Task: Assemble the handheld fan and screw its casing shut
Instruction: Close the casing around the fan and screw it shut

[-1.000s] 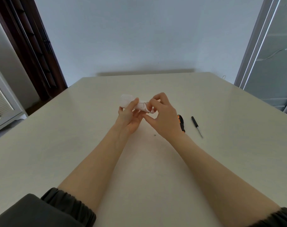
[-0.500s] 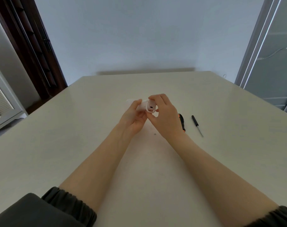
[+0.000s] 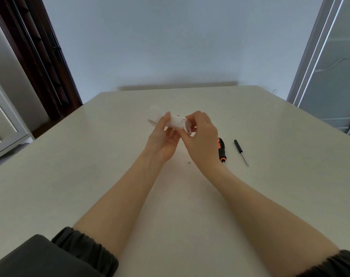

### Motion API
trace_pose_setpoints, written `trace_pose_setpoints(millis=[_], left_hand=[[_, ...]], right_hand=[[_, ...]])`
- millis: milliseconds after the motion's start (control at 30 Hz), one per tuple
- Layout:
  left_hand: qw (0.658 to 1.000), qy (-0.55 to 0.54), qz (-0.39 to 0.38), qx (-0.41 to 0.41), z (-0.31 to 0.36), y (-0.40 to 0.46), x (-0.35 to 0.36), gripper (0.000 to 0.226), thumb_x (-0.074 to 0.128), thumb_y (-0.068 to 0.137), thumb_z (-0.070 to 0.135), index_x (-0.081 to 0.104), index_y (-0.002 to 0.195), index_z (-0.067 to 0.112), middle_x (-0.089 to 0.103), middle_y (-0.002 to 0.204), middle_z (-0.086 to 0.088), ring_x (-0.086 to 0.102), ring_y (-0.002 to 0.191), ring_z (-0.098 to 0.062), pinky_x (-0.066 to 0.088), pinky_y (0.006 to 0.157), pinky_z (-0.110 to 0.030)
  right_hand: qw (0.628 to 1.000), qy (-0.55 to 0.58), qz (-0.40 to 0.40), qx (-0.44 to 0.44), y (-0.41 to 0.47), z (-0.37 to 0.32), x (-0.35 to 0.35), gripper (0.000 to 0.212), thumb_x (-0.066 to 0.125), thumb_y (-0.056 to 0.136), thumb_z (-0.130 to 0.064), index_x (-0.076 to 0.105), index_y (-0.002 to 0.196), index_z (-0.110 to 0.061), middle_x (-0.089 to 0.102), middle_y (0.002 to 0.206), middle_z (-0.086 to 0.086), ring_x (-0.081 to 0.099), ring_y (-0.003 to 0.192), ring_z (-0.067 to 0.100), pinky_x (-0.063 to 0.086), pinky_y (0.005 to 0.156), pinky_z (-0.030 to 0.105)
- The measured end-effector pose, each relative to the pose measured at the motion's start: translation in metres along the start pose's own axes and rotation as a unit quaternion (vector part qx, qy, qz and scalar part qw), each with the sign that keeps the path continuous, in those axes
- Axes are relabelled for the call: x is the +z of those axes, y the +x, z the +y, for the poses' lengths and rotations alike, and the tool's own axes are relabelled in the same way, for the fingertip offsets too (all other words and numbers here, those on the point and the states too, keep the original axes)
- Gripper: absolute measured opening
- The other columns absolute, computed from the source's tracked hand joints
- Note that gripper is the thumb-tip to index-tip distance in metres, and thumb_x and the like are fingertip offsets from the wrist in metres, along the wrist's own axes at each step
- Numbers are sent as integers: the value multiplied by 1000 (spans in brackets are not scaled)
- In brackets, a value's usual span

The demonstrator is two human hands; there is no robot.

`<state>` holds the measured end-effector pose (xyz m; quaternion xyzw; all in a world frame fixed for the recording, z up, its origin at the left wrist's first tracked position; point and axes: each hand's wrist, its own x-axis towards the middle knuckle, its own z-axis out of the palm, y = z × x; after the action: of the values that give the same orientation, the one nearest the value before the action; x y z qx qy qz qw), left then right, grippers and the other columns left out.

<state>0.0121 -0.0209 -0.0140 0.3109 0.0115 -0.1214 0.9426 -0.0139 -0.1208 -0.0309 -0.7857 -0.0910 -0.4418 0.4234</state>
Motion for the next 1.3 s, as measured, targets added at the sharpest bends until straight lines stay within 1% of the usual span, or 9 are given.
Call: trace_pose_setpoints(millis=[133, 233, 333, 433, 633, 767, 933, 1200, 1300], left_hand=[[999, 32, -32, 2, 1, -4, 3, 22, 54, 94, 10, 53, 112, -3, 65, 100, -17, 68, 87, -23, 58, 79, -28], [997, 73, -16, 22, 0, -3, 2, 17, 55, 94, 14, 59, 102, -1, 68, 95, -14, 69, 83, -19, 59, 74, -26], [993, 107, 15, 47, 1, 0, -1, 33, 62, 90, 18, 57, 115, -2, 65, 108, -16, 69, 87, -19, 59, 74, -27], [986, 143, 60, 59, 2, 0, -3, 42, 70, 83, 21, 59, 119, 1, 66, 114, -14, 68, 94, -20, 56, 80, -29], [963, 229, 97, 105, 0, -1, -4, 24, 71, 83, 20, 65, 99, 3, 69, 101, -13, 69, 89, -22, 57, 81, -30], [966, 242, 42, 76, -2, -1, -4, 32, 61, 91, 18, 61, 112, -6, 67, 93, -14, 68, 83, -24, 57, 82, -30], [960, 272, 29, 58, -1, -5, -2, 28, 59, 91, 10, 60, 113, -6, 67, 97, -16, 68, 81, -22, 58, 77, -26], [932, 344, 113, 6, 1, -4, -3, 29, 54, 91, 5, 53, 117, -9, 64, 86, -16, 64, 72, -24, 55, 72, -32], [917, 373, 138, -4, 3, -3, -4, 32, 54, 93, 7, 51, 121, -7, 61, 82, -12, 61, 68, -20, 53, 59, -27]], right_hand=[[986, 93, 14, 138, 2, -3, -3, 22, 75, 77, -21, 59, 83, -8, 65, 81, 1, 61, 75, 13, 50, 67, 23], [970, 129, 4, 208, 2, -7, -4, 22, 77, 76, -25, 61, 83, -12, 66, 76, -3, 64, 73, 9, 49, 67, 17], [945, 163, -41, 281, 3, -5, -4, 25, 78, 74, -28, 61, 81, -11, 67, 73, -3, 70, 70, 15, 56, 75, 30], [885, 260, -101, 373, 6, -2, -7, 28, 80, 74, -22, 59, 83, -4, 65, 79, 4, 70, 64, 17, 59, 81, 40], [797, 365, -155, 455, 9, -6, -11, 23, 70, 84, -12, 56, 95, 1, 64, 87, 16, 67, 73, 26, 58, 79, 31], [771, 401, -119, 480, 10, -5, -11, 28, 69, 85, -12, 58, 102, 8, 64, 83, 18, 66, 71, 24, 60, 68, 24], [785, 352, -135, 492, 12, 0, -15, 28, 70, 84, -15, 62, 98, 9, 64, 76, 16, 65, 66, 26, 60, 68, 27], [891, 98, -169, 410, 14, 9, -16, 41, 64, 85, -31, 66, 87, 10, 61, 68, 10, 57, 54, 22, 57, 72, 39], [923, -7, -165, 348, 13, 12, -20, 35, 58, 82, -21, 60, 80, 14, 53, 67, 14, 47, 60, 21, 47, 60, 37]])
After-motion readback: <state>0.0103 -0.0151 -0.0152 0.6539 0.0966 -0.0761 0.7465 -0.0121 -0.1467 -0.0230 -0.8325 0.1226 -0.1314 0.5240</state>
